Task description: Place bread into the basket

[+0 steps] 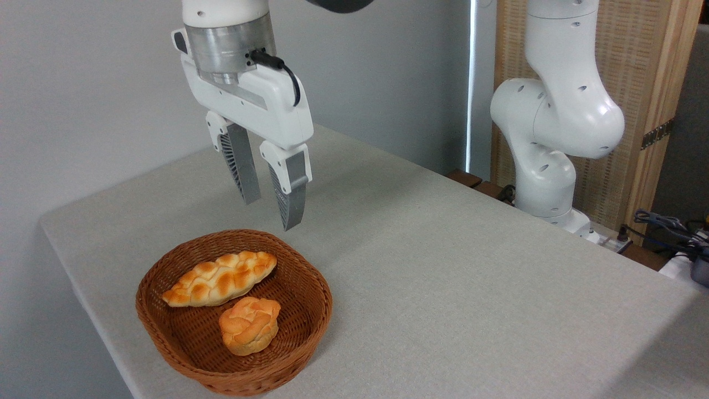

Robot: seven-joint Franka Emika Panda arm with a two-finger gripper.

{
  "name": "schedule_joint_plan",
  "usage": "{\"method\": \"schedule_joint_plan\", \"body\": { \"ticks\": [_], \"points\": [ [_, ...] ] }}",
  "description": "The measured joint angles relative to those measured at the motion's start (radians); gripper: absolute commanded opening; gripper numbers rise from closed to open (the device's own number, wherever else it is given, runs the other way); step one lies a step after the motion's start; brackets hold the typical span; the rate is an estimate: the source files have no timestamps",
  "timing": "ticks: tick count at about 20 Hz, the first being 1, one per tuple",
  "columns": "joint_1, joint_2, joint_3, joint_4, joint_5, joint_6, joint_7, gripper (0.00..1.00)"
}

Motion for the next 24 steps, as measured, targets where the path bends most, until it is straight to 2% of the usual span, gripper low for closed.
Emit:
{"method": "schedule_joint_plan", "body": {
  "ticks": [7, 14, 24],
  "points": [
    [-0.001, 0.001, -0.002, 0.017, 0.000, -0.020, -0.001, 1.00],
    [-0.002, 0.000, -0.042, 0.026, 0.002, -0.030, -0.002, 1.00],
    [0.002, -0.025, -0.017, 0.031, 0.027, -0.031, 0.000, 1.00]
  ]
}}
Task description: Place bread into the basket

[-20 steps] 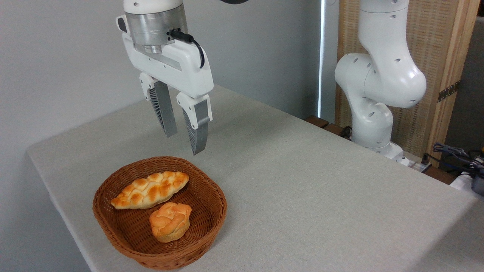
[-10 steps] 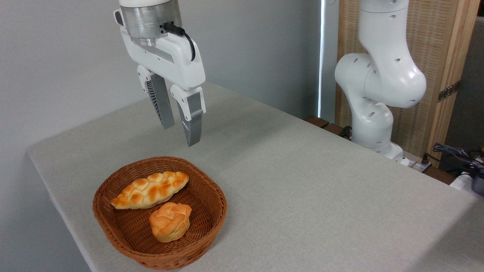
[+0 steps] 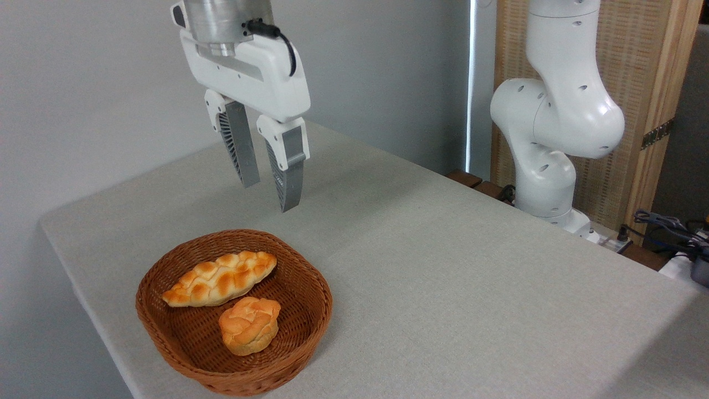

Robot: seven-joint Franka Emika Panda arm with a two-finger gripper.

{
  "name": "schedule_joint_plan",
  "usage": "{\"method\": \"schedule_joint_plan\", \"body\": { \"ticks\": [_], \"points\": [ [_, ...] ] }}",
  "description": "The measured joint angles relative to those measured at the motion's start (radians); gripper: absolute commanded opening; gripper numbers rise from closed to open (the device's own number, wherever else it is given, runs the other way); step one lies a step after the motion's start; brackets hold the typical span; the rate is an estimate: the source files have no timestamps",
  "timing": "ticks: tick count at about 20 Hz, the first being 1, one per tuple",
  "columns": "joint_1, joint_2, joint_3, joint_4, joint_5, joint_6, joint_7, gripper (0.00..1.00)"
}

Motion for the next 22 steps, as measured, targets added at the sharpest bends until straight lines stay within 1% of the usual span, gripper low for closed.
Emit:
{"method": "schedule_joint_plan", "body": {
  "ticks": [4, 9, 22],
  "points": [
    [0.001, -0.017, 0.012, 0.000, -0.005, -0.030, 0.000, 1.00],
    [0.001, -0.009, 0.012, -0.001, -0.017, 0.011, 0.000, 1.00],
    [0.001, -0.006, 0.012, -0.004, -0.018, -0.038, 0.003, 1.00]
  ]
}}
